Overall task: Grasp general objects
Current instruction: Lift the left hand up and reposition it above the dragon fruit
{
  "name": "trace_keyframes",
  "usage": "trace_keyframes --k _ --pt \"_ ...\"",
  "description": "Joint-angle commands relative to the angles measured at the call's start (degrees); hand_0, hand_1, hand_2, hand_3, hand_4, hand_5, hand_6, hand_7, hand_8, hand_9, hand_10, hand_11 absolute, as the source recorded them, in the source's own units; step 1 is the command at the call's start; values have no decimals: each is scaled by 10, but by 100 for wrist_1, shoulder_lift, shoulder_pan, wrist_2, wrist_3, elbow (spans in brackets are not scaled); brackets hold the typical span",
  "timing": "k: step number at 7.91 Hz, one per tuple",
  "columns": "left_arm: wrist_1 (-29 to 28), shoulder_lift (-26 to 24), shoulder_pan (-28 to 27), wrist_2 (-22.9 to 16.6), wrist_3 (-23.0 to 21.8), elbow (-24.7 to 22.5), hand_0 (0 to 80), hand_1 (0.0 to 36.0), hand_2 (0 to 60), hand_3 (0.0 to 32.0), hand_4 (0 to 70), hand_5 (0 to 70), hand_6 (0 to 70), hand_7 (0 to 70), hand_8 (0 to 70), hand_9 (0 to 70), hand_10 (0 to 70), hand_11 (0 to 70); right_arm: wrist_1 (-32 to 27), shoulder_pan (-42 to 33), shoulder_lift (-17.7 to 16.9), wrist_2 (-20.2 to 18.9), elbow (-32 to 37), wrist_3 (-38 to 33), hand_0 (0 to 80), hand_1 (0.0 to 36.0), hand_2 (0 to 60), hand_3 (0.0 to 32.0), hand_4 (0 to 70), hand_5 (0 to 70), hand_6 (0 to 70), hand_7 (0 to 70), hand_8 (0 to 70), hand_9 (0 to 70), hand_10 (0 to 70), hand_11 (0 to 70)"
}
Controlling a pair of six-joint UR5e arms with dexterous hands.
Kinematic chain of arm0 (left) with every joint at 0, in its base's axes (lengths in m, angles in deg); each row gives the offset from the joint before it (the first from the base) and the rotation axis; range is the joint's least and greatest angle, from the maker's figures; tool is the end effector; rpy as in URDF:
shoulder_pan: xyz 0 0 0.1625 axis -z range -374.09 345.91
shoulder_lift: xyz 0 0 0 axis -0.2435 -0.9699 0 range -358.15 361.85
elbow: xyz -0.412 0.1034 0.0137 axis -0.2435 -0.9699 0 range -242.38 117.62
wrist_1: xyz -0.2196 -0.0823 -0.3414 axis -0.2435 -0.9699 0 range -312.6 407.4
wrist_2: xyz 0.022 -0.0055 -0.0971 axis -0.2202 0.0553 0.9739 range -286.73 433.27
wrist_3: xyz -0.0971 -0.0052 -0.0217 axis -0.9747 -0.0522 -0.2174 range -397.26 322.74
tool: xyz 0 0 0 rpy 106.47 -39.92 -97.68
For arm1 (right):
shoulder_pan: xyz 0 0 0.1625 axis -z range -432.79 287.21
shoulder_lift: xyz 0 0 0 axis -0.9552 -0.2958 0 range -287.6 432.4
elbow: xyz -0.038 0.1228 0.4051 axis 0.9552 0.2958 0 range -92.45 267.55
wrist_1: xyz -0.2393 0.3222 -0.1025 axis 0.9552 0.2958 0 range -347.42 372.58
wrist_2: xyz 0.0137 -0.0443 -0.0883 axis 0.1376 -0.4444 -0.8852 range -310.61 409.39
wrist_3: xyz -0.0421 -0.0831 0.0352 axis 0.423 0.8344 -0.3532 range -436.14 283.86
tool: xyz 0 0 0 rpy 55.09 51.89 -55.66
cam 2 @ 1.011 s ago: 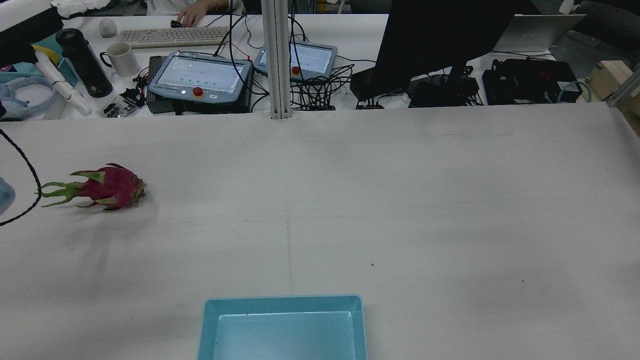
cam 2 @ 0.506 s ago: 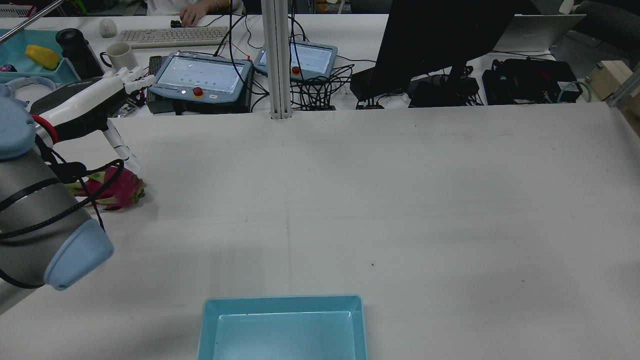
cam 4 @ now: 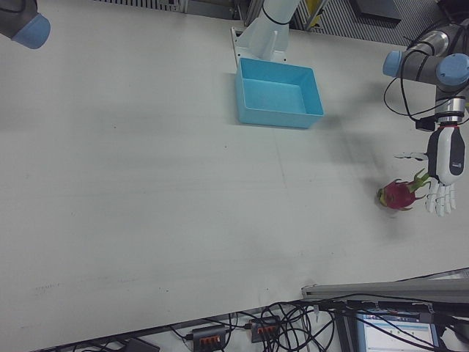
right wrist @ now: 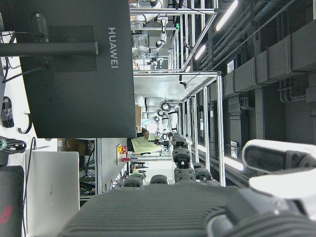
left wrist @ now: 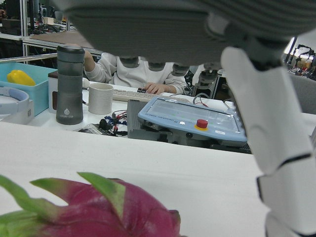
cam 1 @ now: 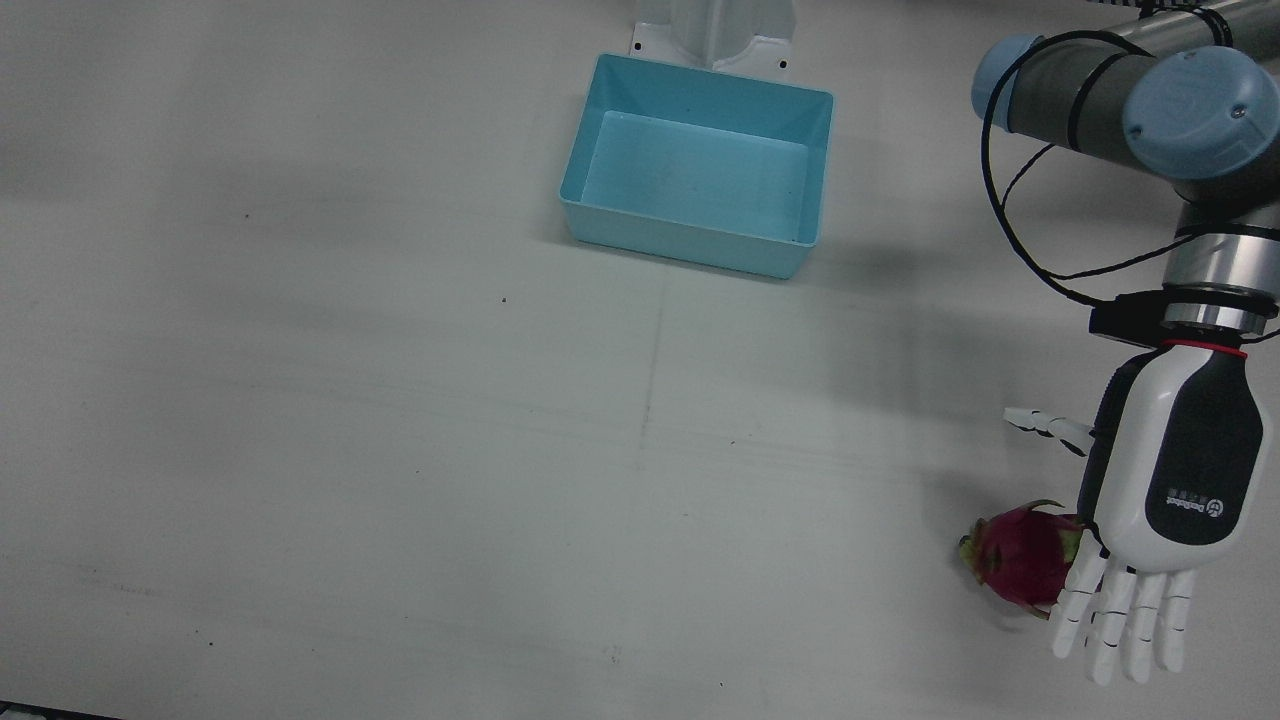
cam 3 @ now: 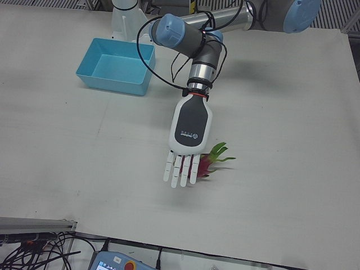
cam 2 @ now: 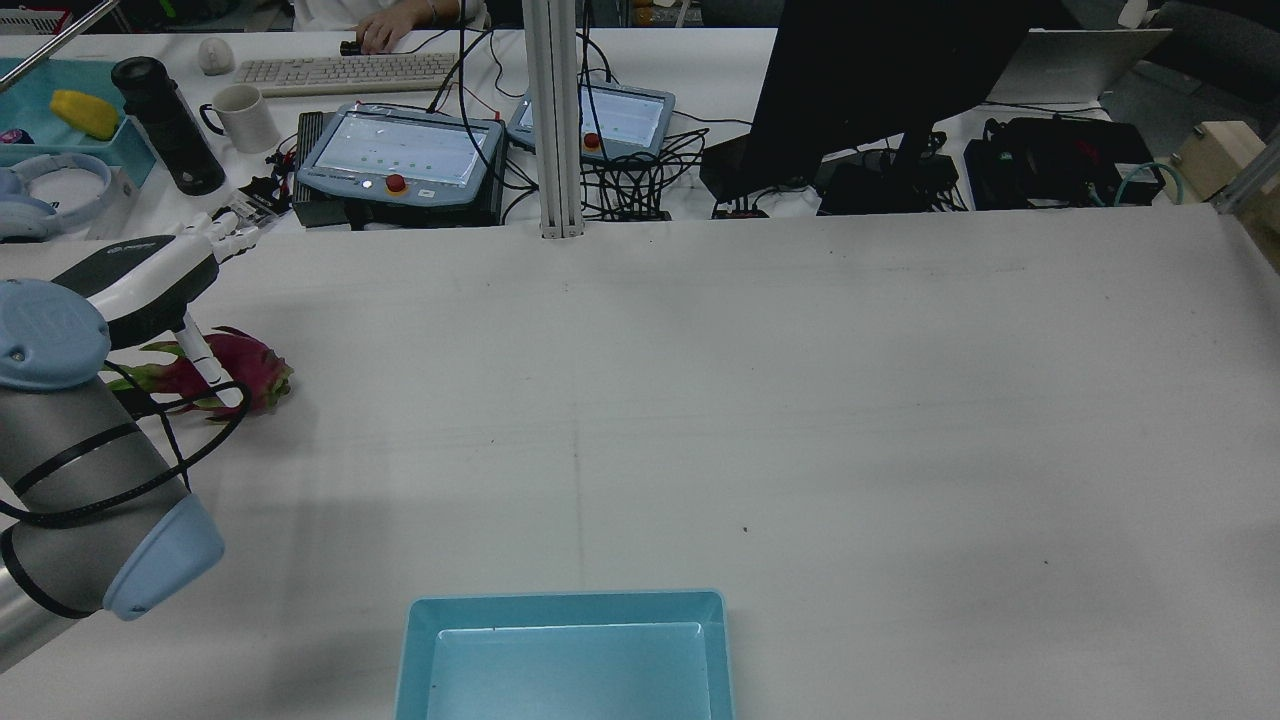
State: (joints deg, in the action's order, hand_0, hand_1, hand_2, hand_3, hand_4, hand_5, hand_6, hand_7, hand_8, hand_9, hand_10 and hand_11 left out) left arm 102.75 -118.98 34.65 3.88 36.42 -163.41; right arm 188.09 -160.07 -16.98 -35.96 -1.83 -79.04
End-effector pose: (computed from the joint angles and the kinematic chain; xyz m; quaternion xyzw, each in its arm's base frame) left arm 0.2541 -0.5450 0.3845 0.3050 0.5457 -0.5088 0.5918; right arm 0.1172 -0.5097 0.6791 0.0085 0.7341 -0.6783 0.0309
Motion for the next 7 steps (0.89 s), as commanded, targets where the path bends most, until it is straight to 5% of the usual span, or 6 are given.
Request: trace_keyframes --k 1,3,5,7 --pt "2 7 -146 13 -39 182 550 237 80 14 0 30 0 37 0 0 0 8 0 0 0 0 0 0 0 0 0 0 0 0 0 0 0 0 0 0" --pt "738 -46 561 -5 -118 -1107 541 226 77 6 0 58 0 34 0 0 0 2 0 0 0 0 0 0 0 0 0 0 0 0 0 0 0 0 0 0" --pt "1021 -737 1364 -493 -232 -1129 533 213 58 6 0 39 0 26 0 0 0 3 0 0 0 0 0 0 0 0 0 0 0 0 0 0 0 0 0 0" --pt "1031 -820 1551 -603 -206 -1042 537 214 60 0 0 65 0 36 0 0 0 4 0 0 0 0 0 9 0 0 0 0 0 0 0 0 0 0 0 0"
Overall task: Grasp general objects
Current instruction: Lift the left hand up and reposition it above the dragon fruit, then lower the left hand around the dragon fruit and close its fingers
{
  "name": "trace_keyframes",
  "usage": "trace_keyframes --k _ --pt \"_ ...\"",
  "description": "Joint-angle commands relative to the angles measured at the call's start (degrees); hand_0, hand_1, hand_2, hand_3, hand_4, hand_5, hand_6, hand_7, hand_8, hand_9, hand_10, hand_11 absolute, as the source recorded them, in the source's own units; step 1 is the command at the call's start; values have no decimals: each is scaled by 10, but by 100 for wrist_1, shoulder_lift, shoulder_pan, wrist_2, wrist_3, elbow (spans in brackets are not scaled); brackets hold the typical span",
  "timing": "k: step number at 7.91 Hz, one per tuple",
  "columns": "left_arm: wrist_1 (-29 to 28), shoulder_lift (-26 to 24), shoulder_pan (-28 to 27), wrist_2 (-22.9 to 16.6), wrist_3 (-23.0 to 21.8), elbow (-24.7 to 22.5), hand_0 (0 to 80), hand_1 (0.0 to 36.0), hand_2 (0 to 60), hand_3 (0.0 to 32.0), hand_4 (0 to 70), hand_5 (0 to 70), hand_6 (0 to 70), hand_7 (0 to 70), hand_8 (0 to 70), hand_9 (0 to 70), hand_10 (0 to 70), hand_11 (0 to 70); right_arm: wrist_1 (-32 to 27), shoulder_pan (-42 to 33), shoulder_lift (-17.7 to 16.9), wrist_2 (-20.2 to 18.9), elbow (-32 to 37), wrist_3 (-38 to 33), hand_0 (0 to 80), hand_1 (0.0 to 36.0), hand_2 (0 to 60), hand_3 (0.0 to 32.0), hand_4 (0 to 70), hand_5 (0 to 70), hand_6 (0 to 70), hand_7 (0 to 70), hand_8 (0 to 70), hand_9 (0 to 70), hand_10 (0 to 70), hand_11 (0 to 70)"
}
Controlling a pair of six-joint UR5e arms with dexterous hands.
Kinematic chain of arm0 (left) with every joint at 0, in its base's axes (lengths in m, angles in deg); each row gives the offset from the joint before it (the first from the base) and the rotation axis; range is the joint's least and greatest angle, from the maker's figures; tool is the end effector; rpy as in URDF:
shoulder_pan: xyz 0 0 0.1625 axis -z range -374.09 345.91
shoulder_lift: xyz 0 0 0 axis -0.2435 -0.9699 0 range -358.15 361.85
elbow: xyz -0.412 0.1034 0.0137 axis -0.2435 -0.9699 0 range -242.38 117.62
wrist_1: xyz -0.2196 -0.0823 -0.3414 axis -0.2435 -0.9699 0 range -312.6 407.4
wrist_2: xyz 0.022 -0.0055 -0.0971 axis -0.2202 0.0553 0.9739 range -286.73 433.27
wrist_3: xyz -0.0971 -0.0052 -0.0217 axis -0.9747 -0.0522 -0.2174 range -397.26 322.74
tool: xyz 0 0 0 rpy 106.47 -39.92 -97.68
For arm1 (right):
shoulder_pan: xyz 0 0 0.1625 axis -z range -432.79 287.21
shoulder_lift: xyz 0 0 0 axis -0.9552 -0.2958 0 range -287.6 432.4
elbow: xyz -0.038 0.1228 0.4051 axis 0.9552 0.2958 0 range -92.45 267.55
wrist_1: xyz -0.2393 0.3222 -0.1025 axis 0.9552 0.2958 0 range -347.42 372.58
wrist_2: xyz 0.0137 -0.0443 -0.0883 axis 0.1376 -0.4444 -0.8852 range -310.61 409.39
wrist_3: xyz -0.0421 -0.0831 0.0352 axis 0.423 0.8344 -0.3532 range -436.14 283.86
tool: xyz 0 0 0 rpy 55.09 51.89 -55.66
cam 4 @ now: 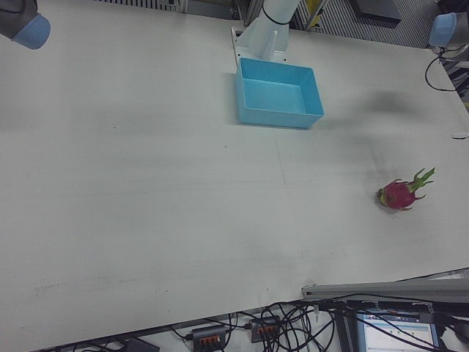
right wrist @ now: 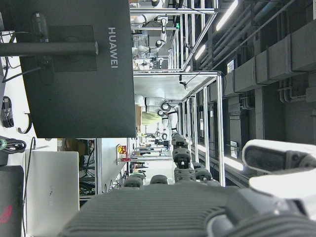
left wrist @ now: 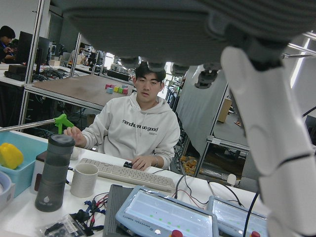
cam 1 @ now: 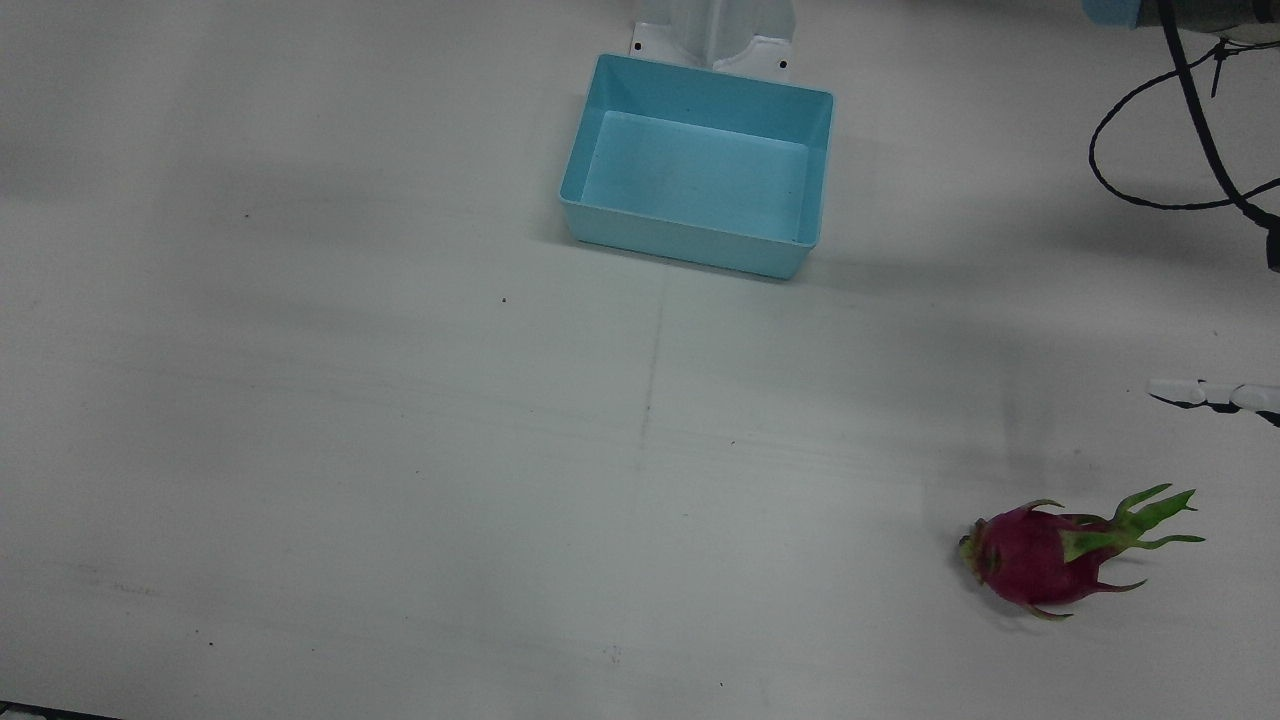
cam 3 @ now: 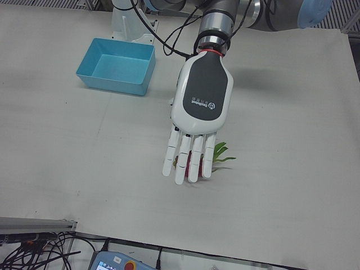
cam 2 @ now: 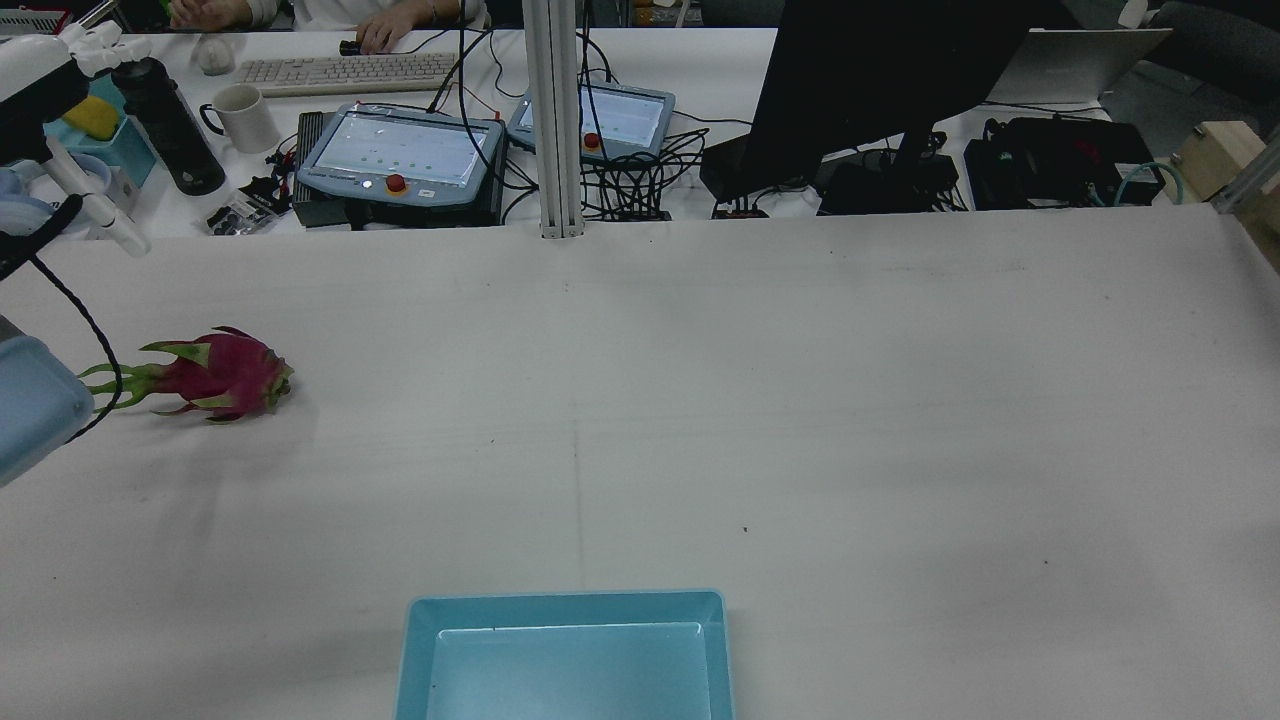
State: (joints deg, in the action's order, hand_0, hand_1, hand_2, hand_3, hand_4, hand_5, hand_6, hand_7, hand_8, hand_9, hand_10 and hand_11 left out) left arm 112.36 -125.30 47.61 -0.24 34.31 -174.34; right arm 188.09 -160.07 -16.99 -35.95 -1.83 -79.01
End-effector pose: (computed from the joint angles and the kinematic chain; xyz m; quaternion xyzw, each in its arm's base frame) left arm 0.1150 -0.5545 0.2737 0.3435 0.5772 -0.5464 0.5003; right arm 0.1172 -0.5096 0.6792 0.0082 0.7340 -0.6784 0.0308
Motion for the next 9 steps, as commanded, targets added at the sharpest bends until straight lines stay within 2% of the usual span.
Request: trace_keyframes --k 1,2,4,5,6,7,9 --pt "26 -144 220 -190 15 87 536 211 54 6 0 56 0 36 0 0 0 5 0 0 0 0 0 -3 0 0 0 0 0 0 0 0 0 0 0 0" --pt "25 -143 36 -190 32 105 533 209 50 10 0 50 0 35 0 0 0 5 0 0 0 0 0 6 0 0 0 0 0 0 0 0 0 0 0 0" --pt "-376 5 -779 -15 67 594 534 212 58 24 0 35 0 35 0 0 0 5 0 0 0 0 0 -3 0 0 0 0 0 0 0 0 0 0 0 0" --pt "-544 293 -1148 351 67 658 533 212 60 26 0 35 0 35 0 0 0 5 0 0 0 0 0 -3 0 0 0 0 0 0 0 0 0 0 0 0" --pt "-807 514 -1413 468 59 911 533 214 67 18 0 46 0 37 0 0 0 7 0 0 0 0 0 -3 0 0 0 0 0 0 0 0 0 0 0 0" --pt "-1131 551 -1433 469 50 1314 536 217 70 12 0 53 0 38 0 0 0 8 0 0 0 0 0 -3 0 0 0 0 0 0 0 0 0 0 0 0" --pt "-1388 569 -1433 469 50 1685 540 224 83 10 0 64 0 42 0 0 0 8 0 0 0 0 0 -3 0 0 0 0 0 0 0 0 0 0 0 0"
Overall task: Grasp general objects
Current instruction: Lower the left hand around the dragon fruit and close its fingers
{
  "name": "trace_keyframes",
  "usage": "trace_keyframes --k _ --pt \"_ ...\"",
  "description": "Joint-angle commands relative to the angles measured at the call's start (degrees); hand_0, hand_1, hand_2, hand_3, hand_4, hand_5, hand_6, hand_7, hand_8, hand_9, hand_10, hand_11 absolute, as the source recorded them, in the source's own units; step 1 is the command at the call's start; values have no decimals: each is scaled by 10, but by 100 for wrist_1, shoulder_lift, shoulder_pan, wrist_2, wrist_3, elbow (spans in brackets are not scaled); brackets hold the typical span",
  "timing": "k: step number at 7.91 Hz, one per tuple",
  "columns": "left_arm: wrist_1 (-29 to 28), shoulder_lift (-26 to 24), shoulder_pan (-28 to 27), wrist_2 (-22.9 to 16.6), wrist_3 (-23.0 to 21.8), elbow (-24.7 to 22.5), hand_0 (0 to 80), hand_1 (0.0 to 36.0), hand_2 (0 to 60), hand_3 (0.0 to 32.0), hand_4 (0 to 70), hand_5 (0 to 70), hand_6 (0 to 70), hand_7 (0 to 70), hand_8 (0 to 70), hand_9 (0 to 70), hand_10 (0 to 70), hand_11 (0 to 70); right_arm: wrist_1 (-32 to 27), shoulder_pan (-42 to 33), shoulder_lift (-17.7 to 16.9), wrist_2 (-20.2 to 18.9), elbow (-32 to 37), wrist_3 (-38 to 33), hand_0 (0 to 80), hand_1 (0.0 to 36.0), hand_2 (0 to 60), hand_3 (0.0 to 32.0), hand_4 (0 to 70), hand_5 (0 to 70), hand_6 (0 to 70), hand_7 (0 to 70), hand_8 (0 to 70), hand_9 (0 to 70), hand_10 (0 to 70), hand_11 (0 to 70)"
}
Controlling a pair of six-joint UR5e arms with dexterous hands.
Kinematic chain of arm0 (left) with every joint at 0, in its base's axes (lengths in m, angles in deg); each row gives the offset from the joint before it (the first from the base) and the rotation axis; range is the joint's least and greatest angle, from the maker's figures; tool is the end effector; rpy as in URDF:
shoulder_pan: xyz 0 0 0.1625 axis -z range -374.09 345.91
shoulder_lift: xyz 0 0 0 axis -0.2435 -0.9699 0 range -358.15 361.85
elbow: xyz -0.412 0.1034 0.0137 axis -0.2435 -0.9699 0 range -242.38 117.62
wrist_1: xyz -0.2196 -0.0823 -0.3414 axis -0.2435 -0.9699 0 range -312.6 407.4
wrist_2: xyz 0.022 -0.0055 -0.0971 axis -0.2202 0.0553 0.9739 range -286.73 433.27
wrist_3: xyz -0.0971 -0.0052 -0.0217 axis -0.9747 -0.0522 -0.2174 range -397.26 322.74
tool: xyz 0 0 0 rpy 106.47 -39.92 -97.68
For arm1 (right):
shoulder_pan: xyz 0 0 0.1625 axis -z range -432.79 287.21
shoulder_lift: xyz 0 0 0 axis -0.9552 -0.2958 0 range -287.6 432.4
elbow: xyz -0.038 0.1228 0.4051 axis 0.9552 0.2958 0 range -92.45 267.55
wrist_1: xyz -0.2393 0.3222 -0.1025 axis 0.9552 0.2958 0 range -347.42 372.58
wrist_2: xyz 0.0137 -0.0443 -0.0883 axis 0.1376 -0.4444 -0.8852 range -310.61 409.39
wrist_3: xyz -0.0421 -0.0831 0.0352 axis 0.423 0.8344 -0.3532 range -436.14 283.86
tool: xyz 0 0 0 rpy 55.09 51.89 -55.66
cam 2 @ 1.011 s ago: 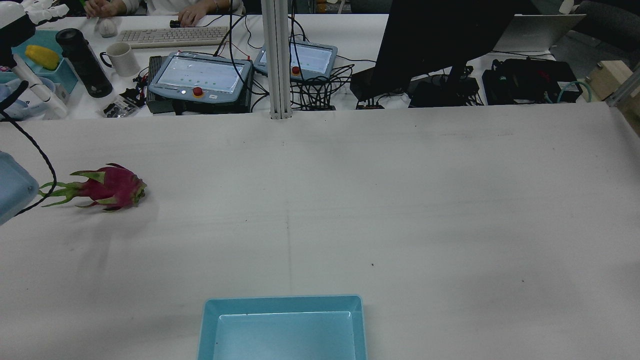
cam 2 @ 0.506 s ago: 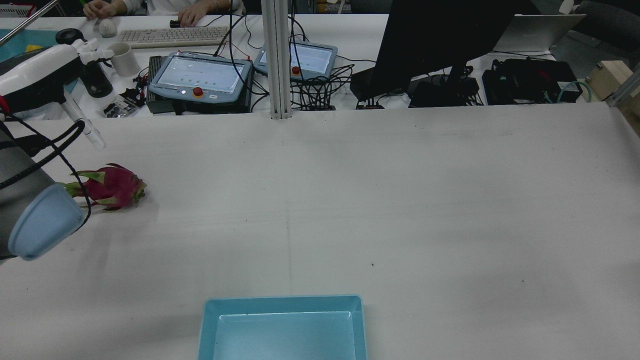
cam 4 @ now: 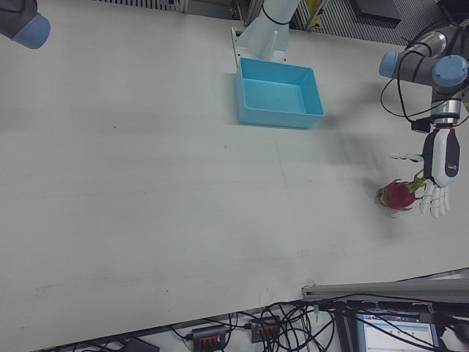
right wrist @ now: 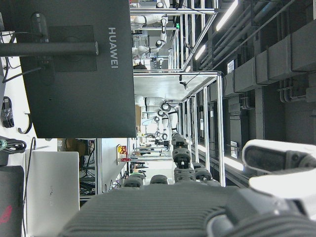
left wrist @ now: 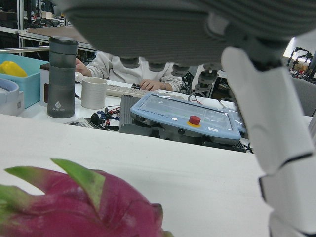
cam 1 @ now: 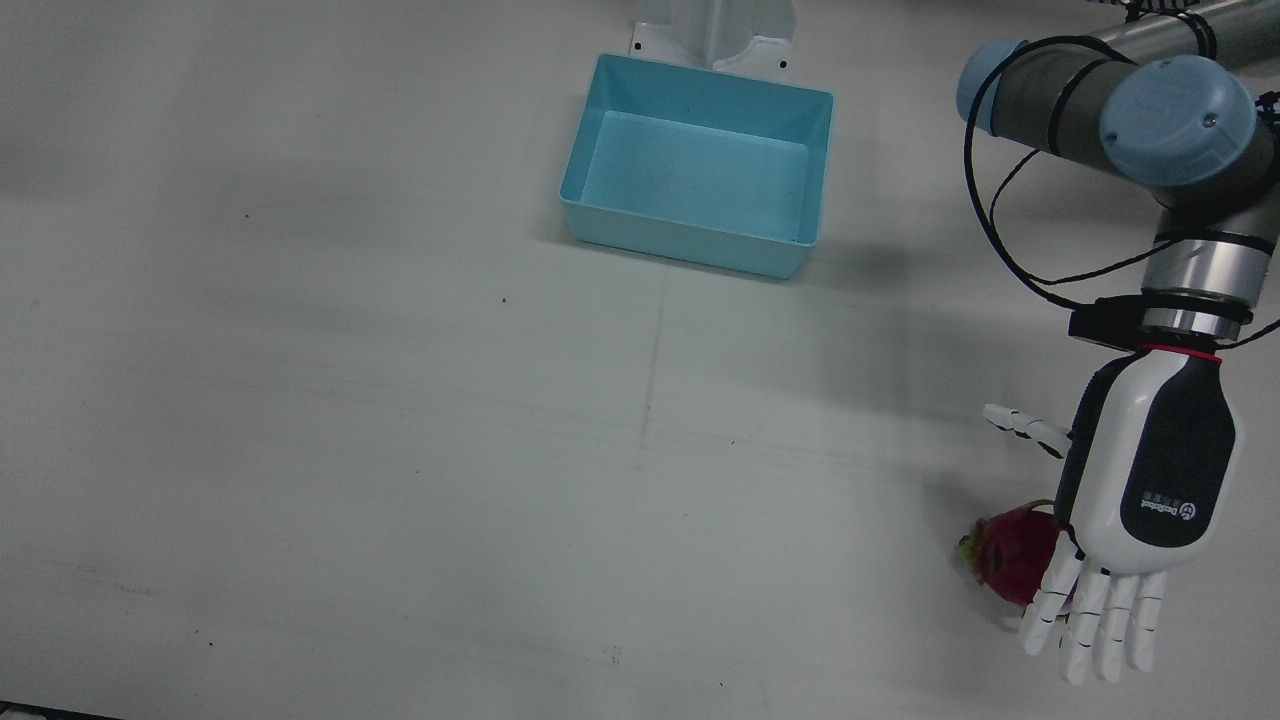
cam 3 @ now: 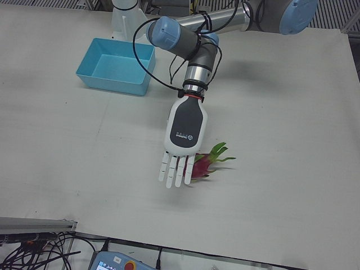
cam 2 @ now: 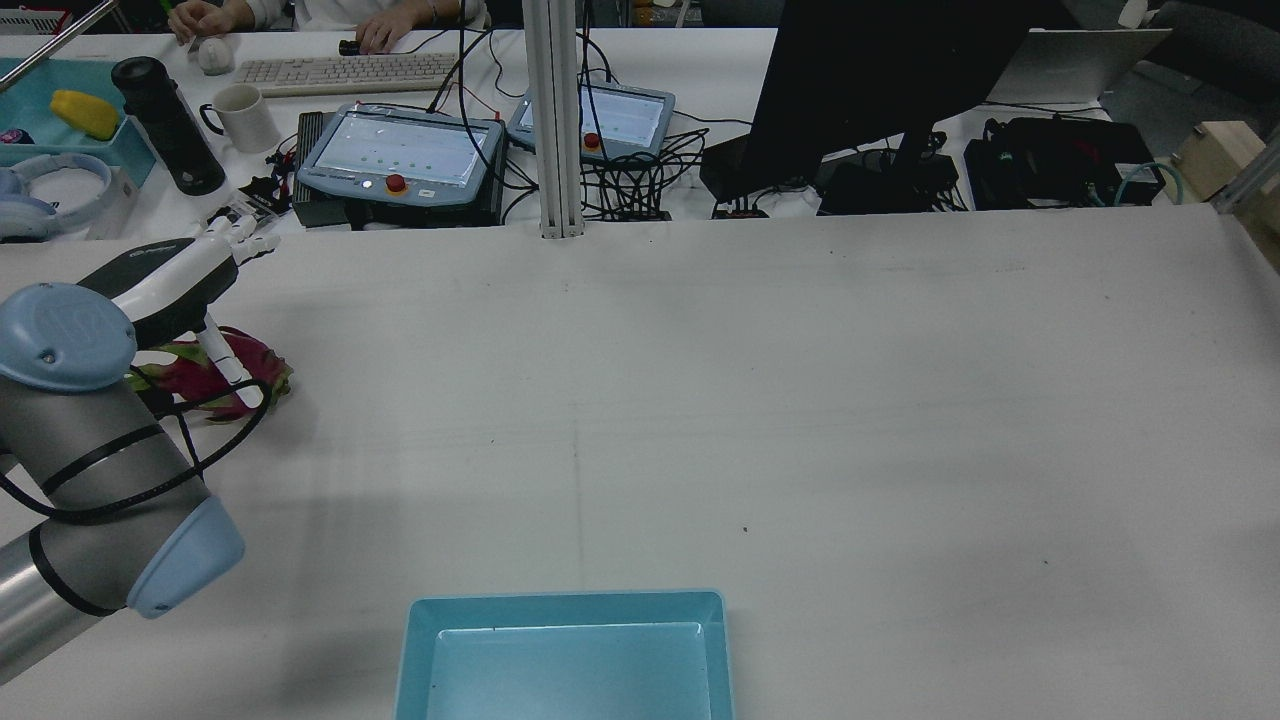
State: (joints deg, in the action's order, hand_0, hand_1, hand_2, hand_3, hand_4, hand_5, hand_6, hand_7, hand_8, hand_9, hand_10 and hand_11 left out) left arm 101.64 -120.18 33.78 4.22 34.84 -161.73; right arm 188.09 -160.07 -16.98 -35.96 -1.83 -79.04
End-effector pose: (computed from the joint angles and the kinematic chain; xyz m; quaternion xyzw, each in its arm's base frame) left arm 0.2692 -0.5495 0.3815 0.2959 0.5555 -0.5126 0.5840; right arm 0.1172 -0.5097 0.6791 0.0085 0.7341 -0.6783 0.0309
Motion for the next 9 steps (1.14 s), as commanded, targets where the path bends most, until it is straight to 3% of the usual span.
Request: trace_keyframes --k 1,3,7,9 --pt "-483 48 -68 23 -3 739 548 236 91 4 0 87 0 45 0 0 0 7 0 0 0 0 0 0 0 0 0 0 0 0 0 0 0 0 0 0" --pt "-642 48 -226 32 -12 1250 556 246 102 0 0 102 0 49 0 0 0 6 0 0 0 0 0 0 0 0 0 0 0 0 0 0 0 0 0 0" --pt "-441 39 -217 627 -3 1234 570 261 112 0 0 133 0 47 0 0 0 0 0 0 0 0 0 0 0 0 0 0 0 0 0 0 0 0 0 0" --pt "-458 21 -235 700 -3 1278 575 264 113 0 0 158 0 53 0 0 0 3 0 0 0 0 0 0 0 0 0 0 0 0 0 0 0 0 0 0"
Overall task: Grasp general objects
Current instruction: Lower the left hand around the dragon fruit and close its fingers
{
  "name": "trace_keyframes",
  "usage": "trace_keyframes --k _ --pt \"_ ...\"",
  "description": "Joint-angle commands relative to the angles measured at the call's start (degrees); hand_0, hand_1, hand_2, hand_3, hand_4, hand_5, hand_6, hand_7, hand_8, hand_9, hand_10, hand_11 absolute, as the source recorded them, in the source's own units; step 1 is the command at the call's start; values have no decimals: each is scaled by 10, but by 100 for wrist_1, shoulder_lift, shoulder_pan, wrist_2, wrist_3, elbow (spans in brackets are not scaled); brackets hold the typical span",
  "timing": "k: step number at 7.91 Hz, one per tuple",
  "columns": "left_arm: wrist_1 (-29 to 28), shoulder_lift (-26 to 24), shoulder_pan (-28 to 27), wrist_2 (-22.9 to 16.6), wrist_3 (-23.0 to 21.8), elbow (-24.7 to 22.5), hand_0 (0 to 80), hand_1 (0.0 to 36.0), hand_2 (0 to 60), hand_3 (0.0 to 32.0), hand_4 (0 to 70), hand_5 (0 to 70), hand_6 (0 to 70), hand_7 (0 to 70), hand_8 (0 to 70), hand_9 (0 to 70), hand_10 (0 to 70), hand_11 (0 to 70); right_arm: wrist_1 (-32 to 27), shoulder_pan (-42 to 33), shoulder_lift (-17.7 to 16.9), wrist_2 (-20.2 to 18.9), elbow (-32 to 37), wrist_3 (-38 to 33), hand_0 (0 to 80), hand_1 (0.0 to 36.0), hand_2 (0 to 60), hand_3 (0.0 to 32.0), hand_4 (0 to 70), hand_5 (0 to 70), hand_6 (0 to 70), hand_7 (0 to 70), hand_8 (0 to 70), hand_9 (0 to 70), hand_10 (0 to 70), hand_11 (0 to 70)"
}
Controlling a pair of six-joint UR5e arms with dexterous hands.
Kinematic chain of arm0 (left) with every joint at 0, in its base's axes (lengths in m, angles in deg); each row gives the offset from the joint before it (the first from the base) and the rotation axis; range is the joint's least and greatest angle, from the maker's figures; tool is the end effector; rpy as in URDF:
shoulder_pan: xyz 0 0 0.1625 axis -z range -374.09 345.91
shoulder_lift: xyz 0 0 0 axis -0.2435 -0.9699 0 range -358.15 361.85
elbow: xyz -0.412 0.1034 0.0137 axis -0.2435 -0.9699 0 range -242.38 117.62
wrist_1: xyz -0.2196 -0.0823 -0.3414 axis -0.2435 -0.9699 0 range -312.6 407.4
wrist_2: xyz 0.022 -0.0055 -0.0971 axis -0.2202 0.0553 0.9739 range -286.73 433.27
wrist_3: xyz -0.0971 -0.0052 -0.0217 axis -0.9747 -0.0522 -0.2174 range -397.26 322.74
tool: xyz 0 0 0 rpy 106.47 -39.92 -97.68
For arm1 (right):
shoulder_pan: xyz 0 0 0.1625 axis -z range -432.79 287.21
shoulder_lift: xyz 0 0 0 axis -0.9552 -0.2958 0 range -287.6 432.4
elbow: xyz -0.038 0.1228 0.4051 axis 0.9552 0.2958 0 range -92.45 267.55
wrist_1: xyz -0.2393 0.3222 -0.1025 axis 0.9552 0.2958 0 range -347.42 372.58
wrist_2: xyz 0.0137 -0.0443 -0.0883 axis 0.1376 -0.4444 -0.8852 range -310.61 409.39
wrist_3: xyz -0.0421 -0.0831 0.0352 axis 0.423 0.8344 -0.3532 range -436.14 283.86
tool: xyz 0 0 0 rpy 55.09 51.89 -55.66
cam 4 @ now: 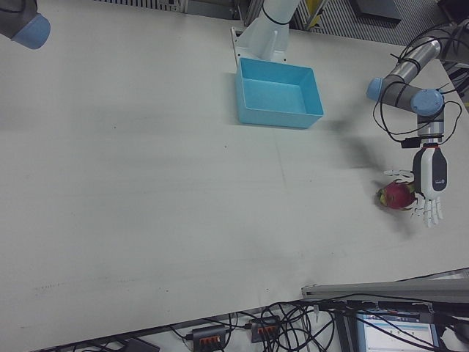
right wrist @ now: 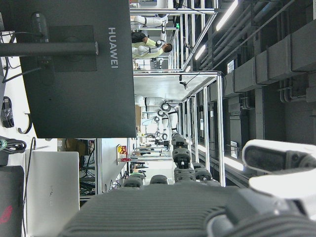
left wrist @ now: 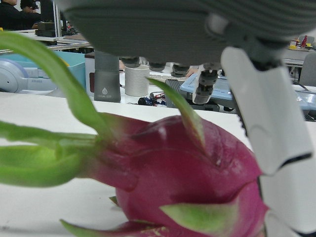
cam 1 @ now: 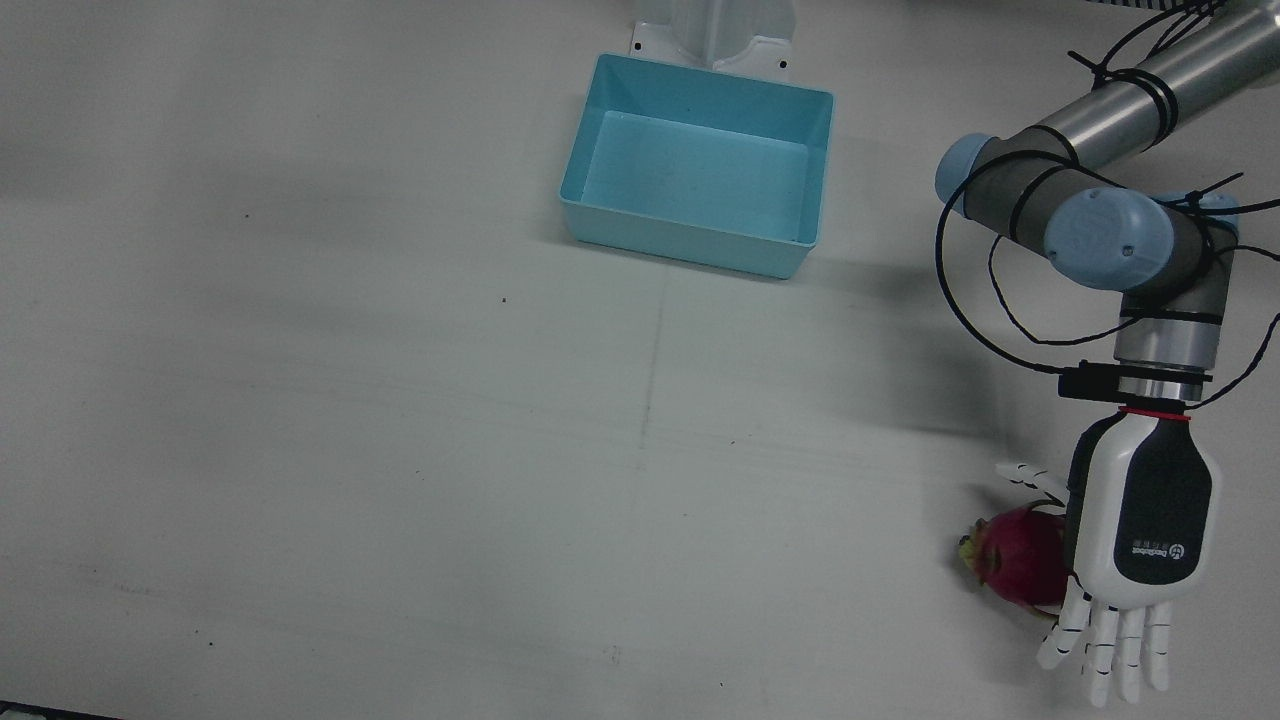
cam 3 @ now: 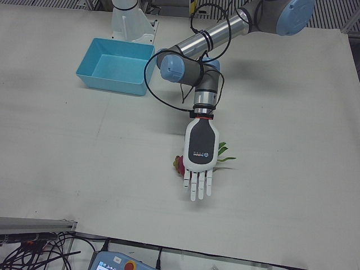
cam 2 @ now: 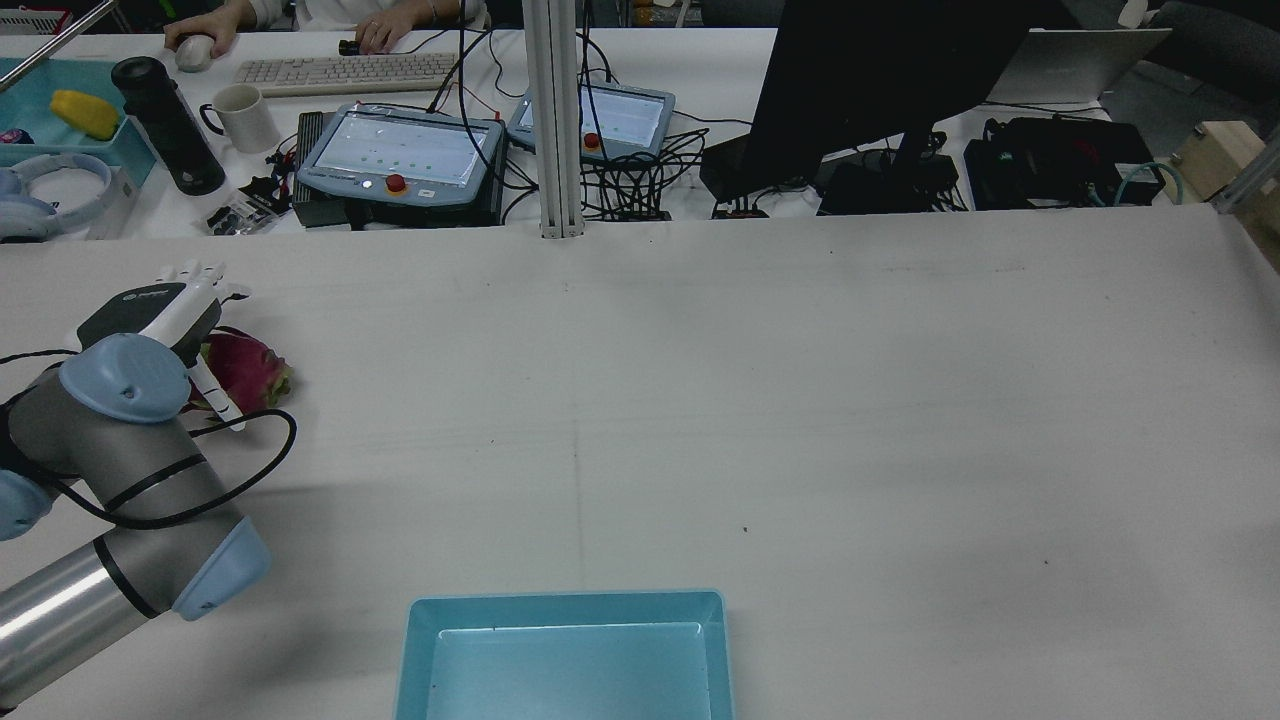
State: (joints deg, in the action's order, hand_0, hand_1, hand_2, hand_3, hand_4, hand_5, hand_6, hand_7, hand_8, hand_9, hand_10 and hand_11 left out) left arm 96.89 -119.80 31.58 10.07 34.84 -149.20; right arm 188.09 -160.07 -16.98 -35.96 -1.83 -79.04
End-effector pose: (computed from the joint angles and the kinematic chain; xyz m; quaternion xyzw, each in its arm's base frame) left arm 0.3022 -0.5644 0.4623 0.3177 0.4889 -0.5339 0.6124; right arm 0.1172 -0.5097 0.6791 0.0085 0.7341 -0.6783 0.0309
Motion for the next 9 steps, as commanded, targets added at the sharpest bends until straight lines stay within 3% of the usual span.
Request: trace_keyframes --k 1,4,7,8,9 --pt "0 -16 -23 159 5 68 582 270 115 0 0 170 0 55 0 0 0 3 0 0 0 0 0 0 0 0 0 0 0 0 0 0 0 0 0 0" --pt "-35 -25 -93 194 434 209 588 274 118 0 0 198 0 58 0 0 0 3 0 0 0 0 0 0 0 0 0 0 0 0 0 0 0 0 0 0" --pt "-88 -34 -155 194 445 271 581 271 121 0 0 225 0 54 0 0 0 2 0 0 0 0 0 0 0 0 0 0 0 0 0 0 0 0 0 0" --pt "-88 -34 -190 185 445 297 578 274 148 0 1 281 0 51 0 0 0 1 0 0 0 0 0 0 0 0 0 0 0 0 0 0 0 0 0 0" --pt "-88 -34 -190 194 454 341 574 277 185 0 35 436 0 42 0 0 0 0 0 0 0 0 0 0 0 0 0 0 0 0 0 0 0 0 0 0"
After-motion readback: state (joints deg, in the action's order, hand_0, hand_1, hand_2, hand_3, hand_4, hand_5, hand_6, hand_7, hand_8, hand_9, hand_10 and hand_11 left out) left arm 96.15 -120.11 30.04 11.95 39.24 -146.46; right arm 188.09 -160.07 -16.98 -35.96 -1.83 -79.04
